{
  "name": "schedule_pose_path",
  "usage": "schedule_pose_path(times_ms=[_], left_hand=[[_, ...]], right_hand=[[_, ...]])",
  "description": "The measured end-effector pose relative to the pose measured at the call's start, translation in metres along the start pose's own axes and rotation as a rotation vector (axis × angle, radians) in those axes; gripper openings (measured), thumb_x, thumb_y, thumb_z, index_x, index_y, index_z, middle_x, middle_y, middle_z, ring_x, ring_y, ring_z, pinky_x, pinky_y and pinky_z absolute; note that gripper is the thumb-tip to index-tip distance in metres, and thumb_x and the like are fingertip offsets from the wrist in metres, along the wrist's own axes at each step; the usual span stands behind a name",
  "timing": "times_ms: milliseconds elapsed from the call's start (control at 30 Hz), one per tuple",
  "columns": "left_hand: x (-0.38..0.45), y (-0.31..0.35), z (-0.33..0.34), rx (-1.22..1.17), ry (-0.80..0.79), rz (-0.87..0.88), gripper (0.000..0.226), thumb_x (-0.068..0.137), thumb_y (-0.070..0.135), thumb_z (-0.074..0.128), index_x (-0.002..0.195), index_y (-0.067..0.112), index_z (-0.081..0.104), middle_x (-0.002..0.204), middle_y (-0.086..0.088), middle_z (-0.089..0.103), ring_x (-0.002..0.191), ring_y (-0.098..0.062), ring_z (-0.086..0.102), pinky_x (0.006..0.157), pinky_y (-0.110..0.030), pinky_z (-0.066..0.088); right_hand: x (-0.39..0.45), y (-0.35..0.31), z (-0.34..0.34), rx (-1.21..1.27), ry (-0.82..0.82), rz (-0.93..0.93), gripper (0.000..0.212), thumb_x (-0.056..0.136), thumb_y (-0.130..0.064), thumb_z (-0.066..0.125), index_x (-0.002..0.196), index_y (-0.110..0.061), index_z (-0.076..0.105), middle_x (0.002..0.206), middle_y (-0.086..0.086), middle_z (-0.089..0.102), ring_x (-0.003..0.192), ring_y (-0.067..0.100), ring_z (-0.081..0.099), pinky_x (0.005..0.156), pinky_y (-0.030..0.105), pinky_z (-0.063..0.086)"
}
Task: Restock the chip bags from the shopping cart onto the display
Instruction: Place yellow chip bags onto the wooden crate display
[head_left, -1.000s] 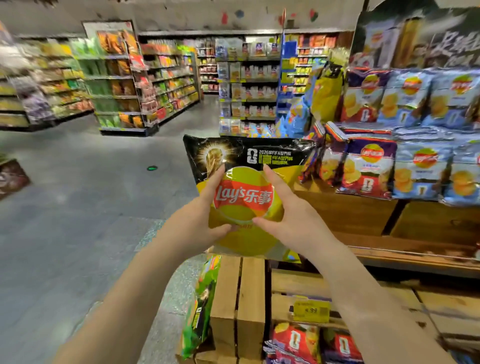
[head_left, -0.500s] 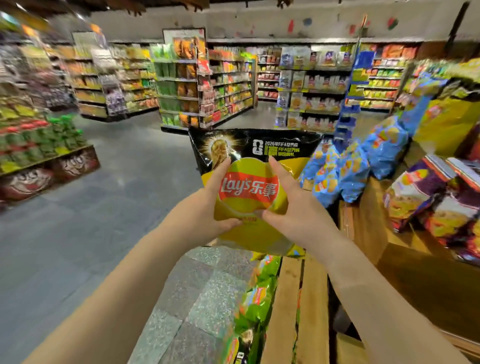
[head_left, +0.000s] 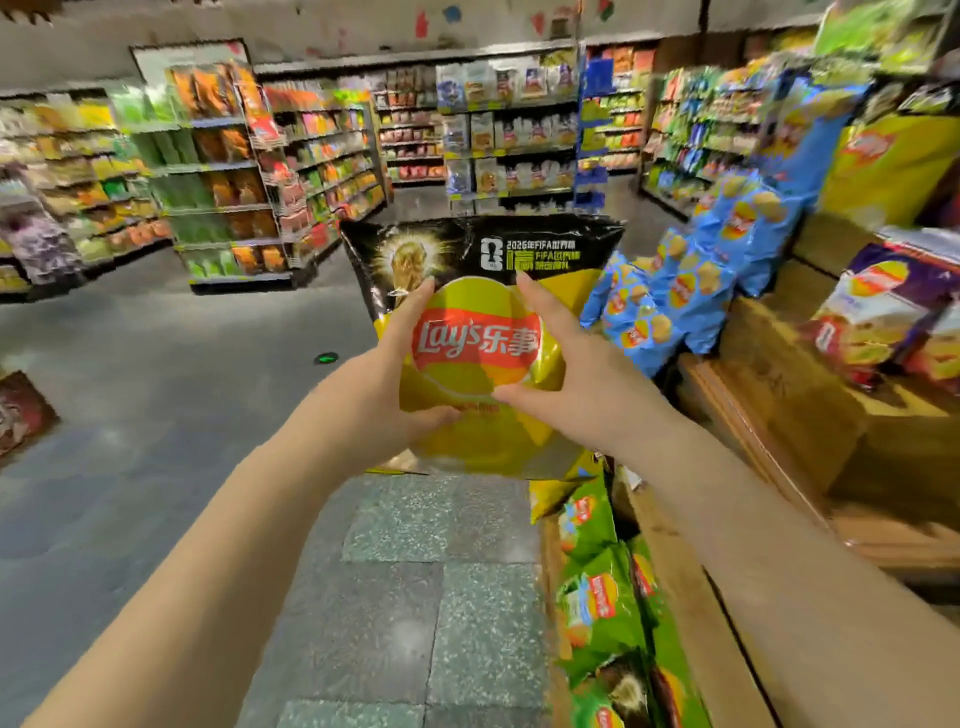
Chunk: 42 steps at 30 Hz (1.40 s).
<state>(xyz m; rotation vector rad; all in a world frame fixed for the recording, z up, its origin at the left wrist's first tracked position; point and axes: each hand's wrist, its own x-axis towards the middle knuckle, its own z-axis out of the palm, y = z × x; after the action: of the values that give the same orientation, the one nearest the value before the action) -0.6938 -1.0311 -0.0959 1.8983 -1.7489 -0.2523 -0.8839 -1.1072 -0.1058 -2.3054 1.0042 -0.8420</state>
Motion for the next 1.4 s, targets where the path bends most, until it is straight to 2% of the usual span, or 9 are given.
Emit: schedule_pose_path(times_ms=[100,200,300,400,500,700,967,1167,1400], left_hand=[[0.026,-0.023,-0.008,-0.065,-0.028,0.104,0.106,0.081,0.029,0.074,0.124,0.067,-0.015,0.109,0.009,0.05,0.078,-0.012,0.058,0.064,-0.024,0.047],[0.054,-0.037,-0.003,-0.107,-0.076,0.166,0.106,0.081,0.028,0.073,0.122,0.068,-0.017,0.105,0.01,0.049,0.071,-0.008,0.055,0.056,-0.018,0.044],[0.086,-0.048,0.007,-0.152,-0.122,0.228,0.106,0.081,0.031,0.073,0.123,0.067,-0.017,0.105,0.008,0.051,0.079,-0.015,0.058,0.066,-0.026,0.047],[0.123,-0.058,0.017,-0.19,-0.154,0.289,0.105,0.081,0.032,0.073,0.123,0.066,-0.017,0.107,0.01,0.049,0.083,-0.014,0.057,0.071,-0.026,0.045],[0.172,-0.066,0.026,-0.195,-0.183,0.341,0.105,0.081,0.032,0.072,0.125,0.065,-0.017,0.109,0.01,0.05,0.089,-0.017,0.06,0.072,-0.026,0.047],[0.298,-0.054,0.049,-0.199,-0.247,0.483,0.104,0.083,0.034,0.071,0.128,0.066,-0.017,0.134,0.006,0.052,0.104,-0.018,0.061,0.088,-0.038,0.052],[0.433,0.001,0.084,-0.307,-0.342,0.729,0.099,0.083,0.038,0.069,0.131,0.062,-0.014,0.124,0.021,0.042,0.106,-0.003,0.05,0.085,-0.019,0.041],[0.501,0.029,0.144,-0.457,-0.456,0.89,0.099,0.083,0.03,0.071,0.13,0.064,-0.009,0.132,0.023,0.037,0.122,-0.009,0.048,0.099,-0.036,0.046],[0.575,0.069,0.214,-0.555,-0.634,1.108,0.096,0.083,0.024,0.072,0.14,0.048,-0.002,0.125,0.023,0.039,0.115,0.002,0.045,0.094,-0.004,0.033]], right_hand=[[0.014,-0.012,0.012,-0.054,0.079,0.066,0.094,0.082,-0.042,0.07,0.144,-0.055,0.002,0.145,-0.012,0.044,0.119,0.019,0.053,0.095,0.035,0.046],[0.029,-0.01,0.014,-0.151,0.086,0.144,0.093,0.083,-0.042,0.069,0.145,-0.053,0.0,0.148,-0.012,0.039,0.128,0.017,0.045,0.097,0.028,0.041],[0.047,-0.001,0.017,-0.186,0.115,0.193,0.092,0.084,-0.04,0.069,0.145,-0.053,0.001,0.147,-0.013,0.04,0.121,0.013,0.05,0.08,0.017,0.038],[0.071,0.016,0.024,-0.19,0.155,0.236,0.092,0.084,-0.041,0.069,0.144,-0.055,0.0,0.141,-0.015,0.046,0.115,0.011,0.054,0.084,0.021,0.044],[0.104,0.038,0.026,-0.199,0.194,0.27,0.094,0.083,-0.042,0.069,0.143,-0.057,-0.001,0.132,-0.017,0.05,0.09,0.003,0.057,0.072,0.017,0.046],[0.18,0.097,0.005,-0.125,0.347,0.341,0.094,0.083,-0.037,0.071,0.132,-0.066,-0.004,0.137,-0.013,0.049,0.113,0.008,0.054,0.087,0.027,0.049],[0.242,0.159,-0.047,-0.192,0.564,0.455,0.095,0.086,-0.031,0.069,0.141,-0.057,-0.004,0.137,-0.008,0.049,0.114,0.012,0.054,0.086,0.022,0.046],[0.263,0.203,-0.062,-0.325,0.642,0.636,0.097,0.087,-0.036,0.067,0.134,-0.063,-0.013,0.133,0.001,0.05,0.114,0.02,0.055,0.094,0.039,0.05],[0.279,0.253,-0.073,-0.437,0.799,0.821,0.096,0.088,-0.027,0.067,0.143,-0.054,-0.008,0.122,-0.003,0.052,0.104,0.013,0.056,0.091,0.029,0.048]])
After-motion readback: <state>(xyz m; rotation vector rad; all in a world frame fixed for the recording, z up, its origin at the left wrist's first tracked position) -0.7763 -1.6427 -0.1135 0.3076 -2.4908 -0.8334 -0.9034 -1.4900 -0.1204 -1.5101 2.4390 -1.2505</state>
